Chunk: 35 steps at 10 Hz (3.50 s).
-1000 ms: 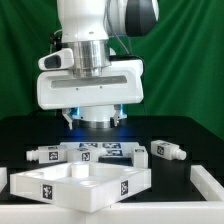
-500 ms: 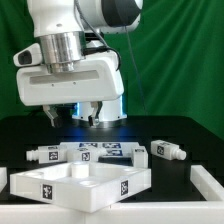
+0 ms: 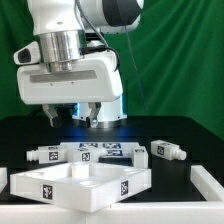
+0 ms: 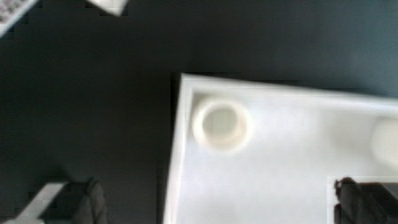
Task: Assemble one leg
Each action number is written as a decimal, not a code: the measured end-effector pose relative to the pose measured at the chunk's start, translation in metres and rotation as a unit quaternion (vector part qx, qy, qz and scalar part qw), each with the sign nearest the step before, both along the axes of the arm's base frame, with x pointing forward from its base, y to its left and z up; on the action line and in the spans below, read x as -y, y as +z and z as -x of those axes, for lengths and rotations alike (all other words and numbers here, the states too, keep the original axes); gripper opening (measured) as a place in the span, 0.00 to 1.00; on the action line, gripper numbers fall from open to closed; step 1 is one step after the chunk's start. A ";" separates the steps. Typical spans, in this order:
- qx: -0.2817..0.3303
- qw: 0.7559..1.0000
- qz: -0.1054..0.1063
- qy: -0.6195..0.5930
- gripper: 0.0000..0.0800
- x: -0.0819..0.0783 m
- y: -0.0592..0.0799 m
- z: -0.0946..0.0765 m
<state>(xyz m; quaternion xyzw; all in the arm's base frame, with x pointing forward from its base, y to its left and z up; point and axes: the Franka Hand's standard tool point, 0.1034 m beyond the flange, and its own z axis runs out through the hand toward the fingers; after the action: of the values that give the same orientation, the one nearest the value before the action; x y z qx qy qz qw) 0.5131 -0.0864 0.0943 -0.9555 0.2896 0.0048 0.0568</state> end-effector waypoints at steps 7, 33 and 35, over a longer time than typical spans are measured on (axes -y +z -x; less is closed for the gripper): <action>0.040 0.996 0.064 0.048 0.81 0.036 -0.076 -0.002; 0.046 0.960 0.064 0.268 0.07 -0.063 -0.084 -0.032; 0.046 0.960 0.064 0.267 0.07 -0.063 -0.084 -0.032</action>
Offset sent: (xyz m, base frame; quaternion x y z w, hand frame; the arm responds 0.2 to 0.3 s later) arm -0.0091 -0.0138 -0.0691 0.0200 0.0964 -0.0338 0.9946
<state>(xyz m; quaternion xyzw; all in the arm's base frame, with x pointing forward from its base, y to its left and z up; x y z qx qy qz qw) 0.5456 -0.0238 0.0105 -0.9989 0.0203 -0.0422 0.0052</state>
